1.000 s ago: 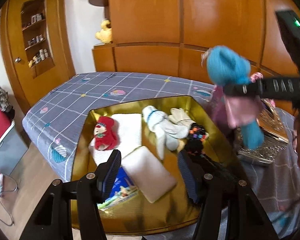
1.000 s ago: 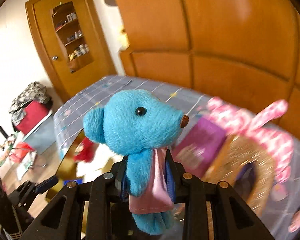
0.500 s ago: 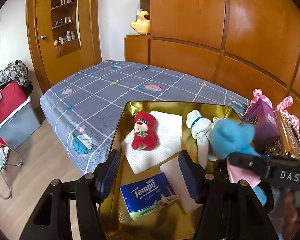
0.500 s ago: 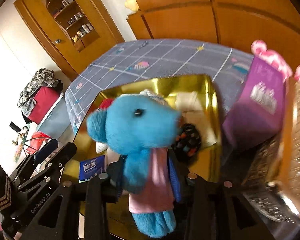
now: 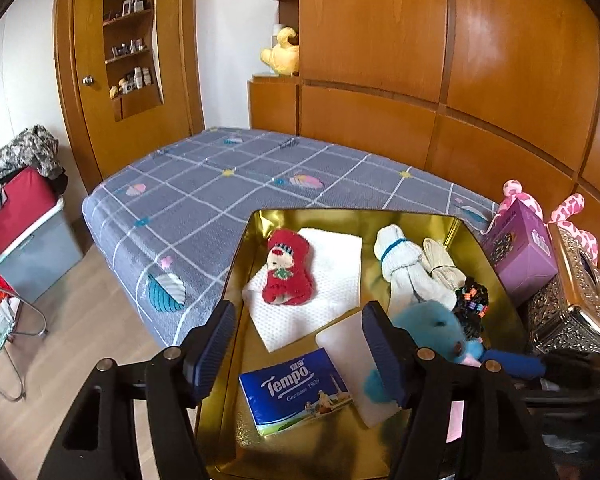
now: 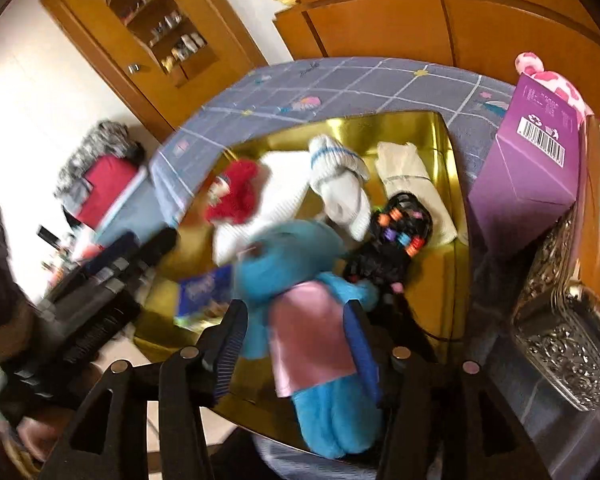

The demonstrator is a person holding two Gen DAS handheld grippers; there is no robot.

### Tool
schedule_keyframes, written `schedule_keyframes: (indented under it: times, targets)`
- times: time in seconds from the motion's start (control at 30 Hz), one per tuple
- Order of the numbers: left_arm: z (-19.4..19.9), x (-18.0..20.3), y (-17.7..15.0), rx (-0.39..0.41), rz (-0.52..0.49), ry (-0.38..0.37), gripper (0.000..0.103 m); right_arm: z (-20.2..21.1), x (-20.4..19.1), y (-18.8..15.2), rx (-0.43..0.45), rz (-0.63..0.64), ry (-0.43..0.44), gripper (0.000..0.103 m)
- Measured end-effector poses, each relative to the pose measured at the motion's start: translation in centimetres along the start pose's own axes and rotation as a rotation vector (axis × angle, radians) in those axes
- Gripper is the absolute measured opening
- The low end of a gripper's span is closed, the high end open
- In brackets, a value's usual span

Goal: Organize soft objects
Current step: 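Carry the blue plush to the gold tray and release it with the right gripper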

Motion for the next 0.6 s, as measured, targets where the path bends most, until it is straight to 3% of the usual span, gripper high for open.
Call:
schedule_keyframes:
  times: [0.07, 0.3, 0.5, 0.6]
  targets:
    - [0.4, 0.2, 0.3, 0.017, -0.008, -0.001, 0.070, -0.8, 0.1, -0.3, -0.018, 0.021, -0.037, 0.036]
    - [2.5, 1.2, 1.3, 0.084, -0.033, -0.023, 0.072, -2.7, 0.5, -0.2, -0.025, 0.028, -0.070, 0.036]
    - [2.9, 1.8, 1.1, 0.087, -0.050, -0.032, 0.072, -1.5, 0.1, -0.3, -0.009, 0.027, -0.080, 0.039]
    - [3.0, 2.0, 1.0, 0.089, -0.054, -0.032, 0.072, -0.2, 0.4, -0.1, 0.026, 0.037, -0.123, 0.041]
Point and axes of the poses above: each gripper's, at about its wrist camera, not at the fingertips, and z roughly against the way its jaws point, x to its right, y to its top, the point moved 9 cm from there along -z, roughly the way its jaws point, and after that the axes turned 14 degrees about z, right-handed, at the moved point
